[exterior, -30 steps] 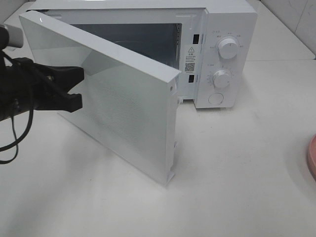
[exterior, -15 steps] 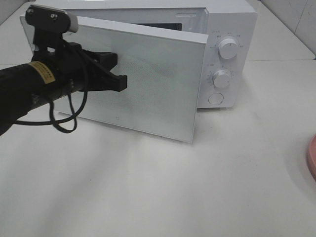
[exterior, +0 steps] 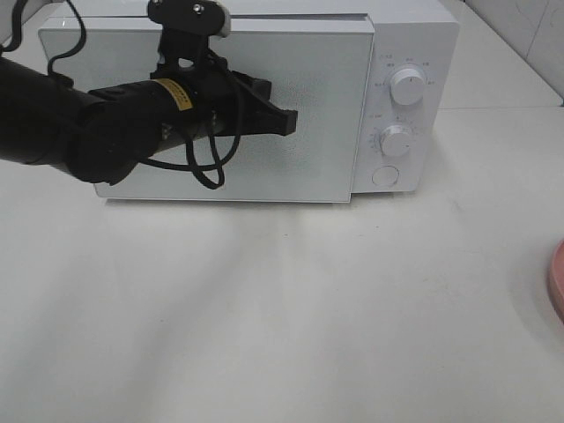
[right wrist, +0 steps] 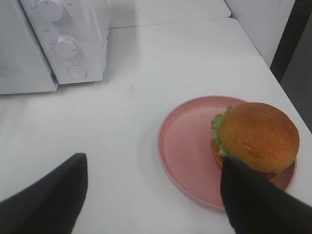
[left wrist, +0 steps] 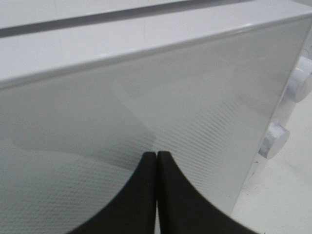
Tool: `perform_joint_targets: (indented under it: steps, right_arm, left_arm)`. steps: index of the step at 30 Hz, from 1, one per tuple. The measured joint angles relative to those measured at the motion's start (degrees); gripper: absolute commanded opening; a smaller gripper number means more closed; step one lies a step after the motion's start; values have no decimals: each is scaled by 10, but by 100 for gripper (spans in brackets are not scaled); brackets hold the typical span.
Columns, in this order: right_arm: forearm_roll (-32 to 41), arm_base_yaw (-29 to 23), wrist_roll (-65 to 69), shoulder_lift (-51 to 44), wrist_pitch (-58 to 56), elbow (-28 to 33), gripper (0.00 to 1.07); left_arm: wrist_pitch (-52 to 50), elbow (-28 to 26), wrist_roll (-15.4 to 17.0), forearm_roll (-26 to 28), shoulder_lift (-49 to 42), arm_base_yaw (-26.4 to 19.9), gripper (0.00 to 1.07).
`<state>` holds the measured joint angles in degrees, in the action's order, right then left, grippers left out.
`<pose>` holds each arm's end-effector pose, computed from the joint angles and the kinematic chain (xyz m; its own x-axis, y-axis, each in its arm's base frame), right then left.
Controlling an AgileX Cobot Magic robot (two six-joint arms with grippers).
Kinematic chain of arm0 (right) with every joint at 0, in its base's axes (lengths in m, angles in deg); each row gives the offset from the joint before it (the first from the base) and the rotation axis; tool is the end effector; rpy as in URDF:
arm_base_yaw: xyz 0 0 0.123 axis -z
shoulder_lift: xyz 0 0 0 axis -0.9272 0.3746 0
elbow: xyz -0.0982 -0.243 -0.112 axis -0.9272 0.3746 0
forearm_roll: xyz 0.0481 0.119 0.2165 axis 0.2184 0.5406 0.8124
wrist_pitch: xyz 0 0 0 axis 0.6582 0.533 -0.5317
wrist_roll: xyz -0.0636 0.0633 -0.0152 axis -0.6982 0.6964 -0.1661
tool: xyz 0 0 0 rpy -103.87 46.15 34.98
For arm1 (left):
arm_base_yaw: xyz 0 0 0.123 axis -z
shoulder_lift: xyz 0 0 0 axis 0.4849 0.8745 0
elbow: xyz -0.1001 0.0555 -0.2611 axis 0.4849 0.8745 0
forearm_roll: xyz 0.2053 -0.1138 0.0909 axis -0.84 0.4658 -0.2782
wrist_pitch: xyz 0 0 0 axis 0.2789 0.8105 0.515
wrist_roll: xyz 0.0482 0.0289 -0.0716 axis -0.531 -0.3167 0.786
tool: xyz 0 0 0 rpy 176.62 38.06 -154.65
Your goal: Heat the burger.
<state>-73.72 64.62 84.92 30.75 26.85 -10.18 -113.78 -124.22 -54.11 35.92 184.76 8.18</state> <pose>-0.0031 -0.0109 0.2814 -0.4006 0.0640 -0.9140 0.0842 0.9959 0.0328 0.3344 -0.2504 0.1887 -0.2315 0.1520 -0.9609 0.5777 0.8162 -0.0101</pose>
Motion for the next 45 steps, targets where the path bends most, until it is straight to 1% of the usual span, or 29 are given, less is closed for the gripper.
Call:
perform_joint_targets:
  steps: [1, 2, 4, 6, 7, 8, 12, 16, 18, 20, 21, 22, 23, 24, 25, 26, 27, 28, 29, 30, 31, 32, 34, 35, 38, 40, 41, 43, 45]
  right_arm:
    - [0, 0, 0, 0, 0, 0, 75]
    - [0, 0, 0, 0, 0, 0, 75]
    - [0, 0, 0, 0, 0, 0, 75]
    - [0, 0, 0, 0, 0, 0, 75]
    - [0, 0, 0, 0, 0, 0, 75]
    - [0, 0, 0, 0, 0, 0, 75]
    - [0, 0, 0, 0, 0, 0, 75]
    - [0, 0, 0, 0, 0, 0, 75]
    - [0, 0, 0, 0, 0, 0, 75]
    - [0, 0, 0, 0, 0, 0, 75]
    - [0, 0, 0, 0, 0, 0, 75]
    - [0, 0, 0, 0, 0, 0, 75]
    - [0, 0, 0, 0, 0, 0, 75]
    - [0, 0, 0, 0, 0, 0, 75]
    - [0, 0, 0, 0, 0, 0, 75]
    - [0, 0, 0, 0, 0, 0, 75]
    - [0, 0, 0, 0, 0, 0, 75]
    - [0, 0, 0, 0, 0, 0, 75]
    - [0, 0, 0, 0, 0, 0, 75]
    - [0, 0, 0, 0, 0, 0, 75]
    - [0, 0, 0, 0, 0, 0, 75]
    - [0, 0, 0, 0, 0, 0, 75]
    - [0, 0, 0, 0, 0, 0, 75]
    - [0, 0, 0, 0, 0, 0, 75]
    - [0, 0, 0, 0, 0, 0, 75]
    - [0, 0, 0, 0, 0, 0, 75]
    - [0, 0, 0, 0, 0, 0, 75]
    - [0, 0, 0, 0, 0, 0, 75]
    - [0, 0, 0, 0, 0, 0, 75]
  left_arm:
    - [0, 0, 0, 0, 0, 0, 0]
    - [18, -23, -1, -8, 13, 3, 0]
    - [24, -33, -1, -9, 19, 5, 0]
    - [40, -64, -1, -7, 37, 6, 0]
    - [40, -64, -1, -7, 37, 6, 0]
    - [56, -82, -1, -10, 46, 8, 0]
    - [79, -114, -9, -10, 62, 17, 0]
    - [91, -117, -11, -6, 63, 18, 0]
    - [138, -125, -11, 17, 56, 22, 2]
    - [156, -127, -11, 23, 53, 23, 4]
    - [179, -128, -11, 36, 46, 28, 11]
    - [179, -128, -11, 36, 46, 28, 11]
    - [193, -129, -11, 37, 44, 30, 18]
    - [222, -131, -11, 40, 35, 42, 39]
    - [222, -131, -11, 40, 35, 42, 39]
    - [238, -131, -11, 41, 30, 50, 50]
    - [269, -131, -11, 41, 15, 67, 77]
    - [269, -131, -11, 41, 15, 67, 77]
    - [284, -131, -11, 41, 9, 76, 86]
    - [311, -132, -11, 41, -3, 92, 100]
    - [311, -132, -11, 41, -3, 92, 100]
    - [344, -132, -11, 41, -14, 107, 105]
    - [366, -132, -11, 41, -19, 115, 105]
    - [411, -132, -11, 41, -30, 127, 105]
    - [433, -132, -11, 41, -36, 132, 105]
    - [511, -132, -11, 41, -59, 144, 105]
    - [511, -132, -11, 41, -59, 144, 105]
    - [578, -132, -11, 42, -70, 144, 105]
    - [600, -132, -11, 41, -74, 144, 104]
